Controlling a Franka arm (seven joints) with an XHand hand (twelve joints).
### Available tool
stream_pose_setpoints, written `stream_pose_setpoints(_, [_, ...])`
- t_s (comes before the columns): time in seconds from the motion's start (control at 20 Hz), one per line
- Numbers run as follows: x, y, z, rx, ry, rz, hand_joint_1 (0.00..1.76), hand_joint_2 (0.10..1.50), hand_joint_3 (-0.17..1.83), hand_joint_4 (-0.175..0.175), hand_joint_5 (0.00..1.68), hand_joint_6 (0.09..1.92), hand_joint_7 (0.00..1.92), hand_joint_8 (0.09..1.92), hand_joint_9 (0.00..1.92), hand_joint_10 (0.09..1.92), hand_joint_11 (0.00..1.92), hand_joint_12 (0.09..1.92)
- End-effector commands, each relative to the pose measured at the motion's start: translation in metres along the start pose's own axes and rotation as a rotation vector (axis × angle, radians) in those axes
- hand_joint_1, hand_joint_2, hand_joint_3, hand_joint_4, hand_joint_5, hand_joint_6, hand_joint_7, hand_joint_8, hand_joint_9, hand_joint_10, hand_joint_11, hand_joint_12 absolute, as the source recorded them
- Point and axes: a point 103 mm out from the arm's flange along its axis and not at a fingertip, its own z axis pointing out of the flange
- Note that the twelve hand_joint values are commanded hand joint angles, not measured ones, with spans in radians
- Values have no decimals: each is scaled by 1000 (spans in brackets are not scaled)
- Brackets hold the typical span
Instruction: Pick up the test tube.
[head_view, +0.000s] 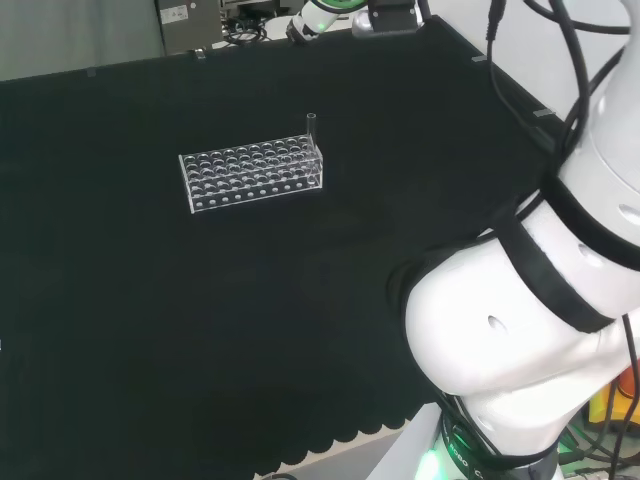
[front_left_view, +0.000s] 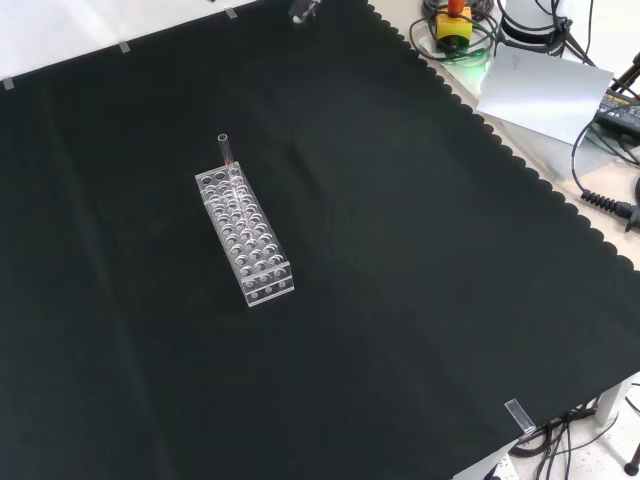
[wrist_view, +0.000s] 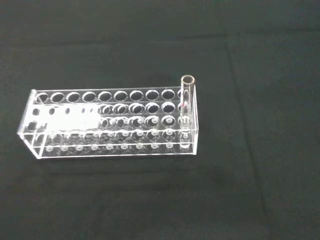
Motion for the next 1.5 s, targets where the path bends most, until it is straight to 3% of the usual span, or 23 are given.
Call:
stream_pose_setpoints(0.05, [-15, 34, 16, 19, 42, 29, 633, 815, 379, -69, 91, 87, 0, 744, 0, 870, 0, 1613])
stream_pose_setpoints(0.4, [-20, 63, 34, 53, 39, 44, 726, 786, 383, -85, 187, 87, 103, 874, 58, 986, 43, 1621])
stream_pose_setpoints(1.3, [-20, 105, 77, 113, 14, 43, 772, 728, 501, -95, 233, 87, 159, 906, 118, 988, 96, 1597])
stream_pose_setpoints(1.5, [-18, 109, 88, 113, 23, 37, 790, 714, 521, -97, 271, 87, 252, 917, 168, 978, 117, 1584])
